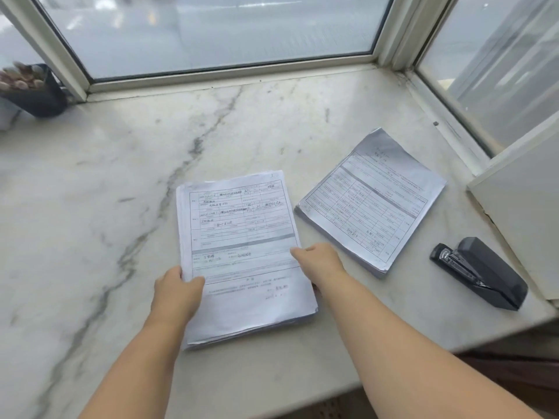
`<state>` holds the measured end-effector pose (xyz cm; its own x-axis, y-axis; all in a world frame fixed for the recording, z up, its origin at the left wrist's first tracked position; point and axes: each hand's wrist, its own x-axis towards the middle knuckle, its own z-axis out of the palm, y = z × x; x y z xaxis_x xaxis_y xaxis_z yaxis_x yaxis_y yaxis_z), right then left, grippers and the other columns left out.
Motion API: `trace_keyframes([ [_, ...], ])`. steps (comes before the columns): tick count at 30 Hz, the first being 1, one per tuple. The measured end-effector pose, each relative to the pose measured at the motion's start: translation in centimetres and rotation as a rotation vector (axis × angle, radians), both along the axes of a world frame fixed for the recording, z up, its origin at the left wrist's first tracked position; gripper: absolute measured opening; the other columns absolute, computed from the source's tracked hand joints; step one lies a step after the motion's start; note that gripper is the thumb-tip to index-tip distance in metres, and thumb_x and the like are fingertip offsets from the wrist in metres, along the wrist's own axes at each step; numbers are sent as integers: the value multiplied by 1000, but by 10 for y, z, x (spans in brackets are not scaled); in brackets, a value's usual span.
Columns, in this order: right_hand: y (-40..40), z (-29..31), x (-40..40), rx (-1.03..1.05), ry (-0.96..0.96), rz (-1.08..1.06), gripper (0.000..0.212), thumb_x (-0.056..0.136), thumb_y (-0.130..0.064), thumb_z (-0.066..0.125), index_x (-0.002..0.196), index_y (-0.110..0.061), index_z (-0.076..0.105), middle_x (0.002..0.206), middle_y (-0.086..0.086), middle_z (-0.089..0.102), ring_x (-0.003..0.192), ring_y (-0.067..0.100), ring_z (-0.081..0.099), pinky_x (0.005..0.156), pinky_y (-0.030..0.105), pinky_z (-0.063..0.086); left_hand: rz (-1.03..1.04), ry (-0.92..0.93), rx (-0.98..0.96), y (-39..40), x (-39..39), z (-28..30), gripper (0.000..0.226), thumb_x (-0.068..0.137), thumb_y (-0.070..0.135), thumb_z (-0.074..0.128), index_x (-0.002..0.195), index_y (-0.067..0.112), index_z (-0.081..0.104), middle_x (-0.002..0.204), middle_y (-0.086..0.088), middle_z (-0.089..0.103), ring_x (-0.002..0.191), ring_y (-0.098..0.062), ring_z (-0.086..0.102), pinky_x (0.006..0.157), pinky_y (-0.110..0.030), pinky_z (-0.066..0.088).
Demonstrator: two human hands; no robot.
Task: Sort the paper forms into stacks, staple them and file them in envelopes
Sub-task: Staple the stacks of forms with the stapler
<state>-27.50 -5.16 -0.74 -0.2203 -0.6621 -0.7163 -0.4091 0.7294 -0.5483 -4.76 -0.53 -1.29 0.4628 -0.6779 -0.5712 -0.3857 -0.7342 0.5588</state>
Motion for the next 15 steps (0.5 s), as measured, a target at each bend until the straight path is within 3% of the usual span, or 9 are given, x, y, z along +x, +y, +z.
trace_keyframes([
  [3,-6,8,9,48,136,135,18,88,-32,57,86,-14,59,81,-1,60,79,22,59,66,27,44,85,137,54,-2,3,6,10,80,14,58,75,7,54,74,-13,50,65,-28,46,60,-28,32],
  [5,-7,9,12,51,218,178,22,86,-24,54,104,-13,61,99,2,65,89,23,62,67,26,45,166,206,108,-3,8,13,20,72,20,62,80,3,58,73,-23,53,65,-31,52,64,-29,36],
  [8,-7,9,15,-2,205,138,24,86,-20,52,108,-12,58,105,3,65,86,22,59,60,26,40,183,314,127,-5,5,12,8,85,12,63,87,4,62,79,-12,62,64,-25,55,60,-26,40],
  [11,-5,8,13,-8,85,6,21,86,-22,61,103,-11,59,102,4,67,91,24,63,73,29,49,103,238,99,-2,0,-3,28,86,15,61,112,7,58,113,-11,61,90,-28,62,73,-32,48],
  [13,-1,6,10,36,-115,-116,15,86,-17,66,98,-9,61,99,10,70,88,28,68,84,39,55,106,220,36,5,-3,-3,33,86,16,61,118,8,52,115,-8,58,96,-27,60,79,-34,48],
  [15,3,12,10,89,-335,-166,3,91,-7,60,94,-6,62,91,14,71,79,29,69,79,41,57,204,355,9,13,-1,-6,38,87,13,64,121,8,50,111,-6,63,96,-27,63,82,-38,52],
])
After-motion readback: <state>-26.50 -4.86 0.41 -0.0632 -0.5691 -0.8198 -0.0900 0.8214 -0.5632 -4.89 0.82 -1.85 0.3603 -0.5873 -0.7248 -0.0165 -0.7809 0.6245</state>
